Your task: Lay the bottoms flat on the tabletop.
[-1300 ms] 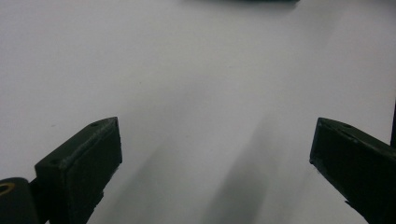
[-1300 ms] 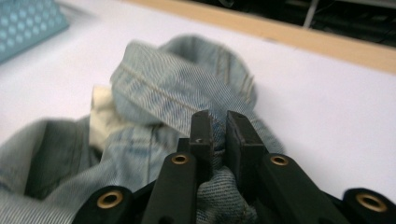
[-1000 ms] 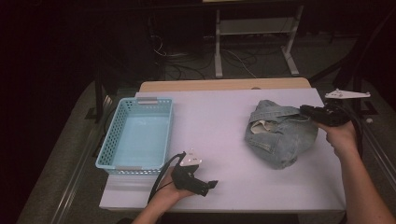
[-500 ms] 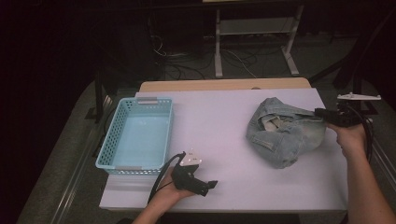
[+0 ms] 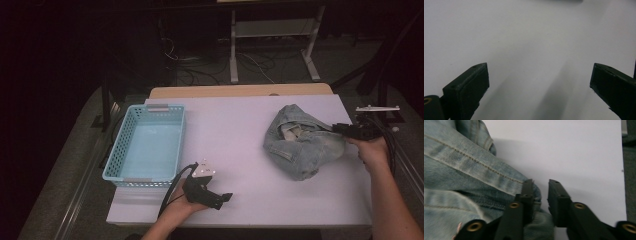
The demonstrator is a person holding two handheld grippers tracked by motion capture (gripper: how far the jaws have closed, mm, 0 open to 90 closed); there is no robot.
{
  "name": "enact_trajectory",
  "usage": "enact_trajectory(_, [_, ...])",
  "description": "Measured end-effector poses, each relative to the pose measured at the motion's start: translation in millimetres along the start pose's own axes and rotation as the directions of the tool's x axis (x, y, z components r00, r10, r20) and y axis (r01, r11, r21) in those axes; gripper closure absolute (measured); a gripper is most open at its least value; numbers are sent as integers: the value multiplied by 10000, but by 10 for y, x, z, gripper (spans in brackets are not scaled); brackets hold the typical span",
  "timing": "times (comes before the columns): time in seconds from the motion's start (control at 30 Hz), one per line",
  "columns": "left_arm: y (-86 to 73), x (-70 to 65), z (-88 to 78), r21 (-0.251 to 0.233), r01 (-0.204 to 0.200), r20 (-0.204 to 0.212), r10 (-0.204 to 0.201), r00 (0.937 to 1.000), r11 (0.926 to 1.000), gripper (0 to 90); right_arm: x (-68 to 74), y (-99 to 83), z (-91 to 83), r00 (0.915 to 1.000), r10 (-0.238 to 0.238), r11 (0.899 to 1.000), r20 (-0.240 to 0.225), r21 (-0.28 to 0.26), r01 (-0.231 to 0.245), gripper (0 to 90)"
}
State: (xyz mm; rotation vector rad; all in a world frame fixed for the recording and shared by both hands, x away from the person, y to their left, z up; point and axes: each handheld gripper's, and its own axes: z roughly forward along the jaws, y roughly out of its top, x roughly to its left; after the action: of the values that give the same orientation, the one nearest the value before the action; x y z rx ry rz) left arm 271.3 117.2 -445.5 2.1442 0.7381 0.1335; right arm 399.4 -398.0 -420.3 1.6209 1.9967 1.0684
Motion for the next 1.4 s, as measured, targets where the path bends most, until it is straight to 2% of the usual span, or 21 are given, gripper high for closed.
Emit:
enact_trajectory(0.2, [5, -14, 8, 45, -66, 41, 66, 10000, 10000, 21, 132, 109, -154, 9979, -110, 9984, -646, -566, 74, 503])
enact_trajectory(0.33, [3, -11, 1, 48, -73, 36, 72, 10000, 10000, 20, 247, 210, -286, 9964, -346, 9949, -778, -975, 270, 449])
enact_trajectory(0.43, [4, -4, 0, -7, -24, 37, 24, 10000, 10000, 21, 354, 285, -388, 9928, -511, 9900, -1084, -1364, 361, 446])
enact_trajectory(0.5, [6, -3, 2, 5, -36, 49, 36, 10000, 10000, 21, 436, 324, -426, 9875, -766, 9879, -1377, -1444, 565, 454])
enact_trajectory(0.6, [7, -10, 6, 28, -58, 74, 57, 10000, 10000, 20, 570, 361, -428, 9786, -1142, 9866, -1713, -1348, 915, 470])
enact_trajectory(0.7, [6, -16, 2, 35, -105, 74, 105, 9999, 9999, 21, 684, 371, -395, 9692, -1293, 9870, -2098, -1214, 1054, 488])
enact_trajectory(0.83, [2, -11, -5, 16, -71, 66, 71, 10000, 10000, 20, 786, 370, -347, 9647, -1432, 9867, -2212, -1072, 1218, 488])
enact_trajectory(0.87, [3, -4, -9, -11, -50, 77, 50, 10000, 10000, 21, 852, 366, -316, 9573, -1495, 9870, -2475, -953, 1295, 499])
enact_trajectory(1.0, [5, 2, -14, -26, -48, 85, 48, 10000, 10000, 20, 994, 348, -286, 9391, -1689, 9855, -2992, -660, 1562, 494])
enact_trajectory(1.2, [-3, -4, -23, -18, -60, 58, 61, 10000, 10000, 20, 1205, 248, -360, 8980, -1857, 9820, -3988, -421, 1844, 515])
enact_trajectory(1.3, [1, 0, -25, -37, -49, 46, 49, 10000, 10000, 20, 1309, 180, -392, 8840, -2069, 9768, -4191, -369, 2111, 558])
enact_trajectory(1.4, [5, -1, -15, -23, -83, 60, 83, 9999, 10000, 21, 1415, 126, -380, 8767, -2404, 9666, -4166, -201, 2555, 601])
